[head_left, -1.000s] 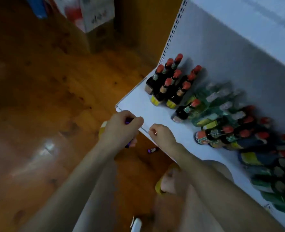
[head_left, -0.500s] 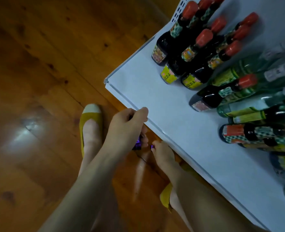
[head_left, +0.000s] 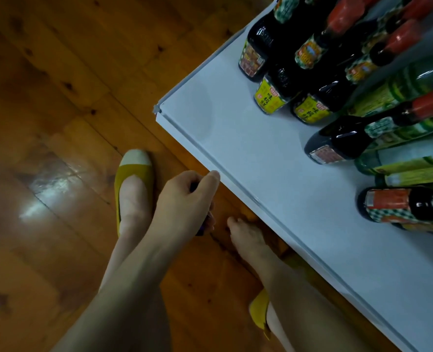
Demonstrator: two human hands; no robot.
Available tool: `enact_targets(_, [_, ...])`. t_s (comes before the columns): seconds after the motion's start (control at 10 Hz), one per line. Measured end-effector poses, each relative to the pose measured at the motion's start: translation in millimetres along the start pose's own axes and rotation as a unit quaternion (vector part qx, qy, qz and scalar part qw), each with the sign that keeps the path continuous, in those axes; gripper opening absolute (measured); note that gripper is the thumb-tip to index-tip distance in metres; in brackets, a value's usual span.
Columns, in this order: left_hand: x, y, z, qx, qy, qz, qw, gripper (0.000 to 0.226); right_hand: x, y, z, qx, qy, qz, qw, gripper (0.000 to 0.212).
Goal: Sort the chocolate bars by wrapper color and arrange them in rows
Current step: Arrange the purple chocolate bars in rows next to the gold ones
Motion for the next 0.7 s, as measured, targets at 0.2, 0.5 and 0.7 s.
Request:
enact_targets(0.2, [20,38,44,-0.04,0.028,0.025,0.999,0.031,47,33,-28,0.031,-0.104,0.034,0.994,0.022])
enact_targets(0.5, [51,155,151,-0.117,0.143,0.047,0.982,0.015,273,203,-68,0.121,-0.328,0.258,0.901,0.008])
enact_targets(0.7, [50,241,253,-0.238,0.145,0.018,0.96,0.013,379,366,-61,0.167,-0.442,0.363,0.803,0.01])
Point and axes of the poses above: each hand's wrist, its own y-axis away from the middle knuckle, its own x-axis out of the back of the hand, z = x × y, the point moved 9 cm from there along -y, towards the middle knuckle, and after that the axes turned 7 degrees about z, right-handed, at the moved point
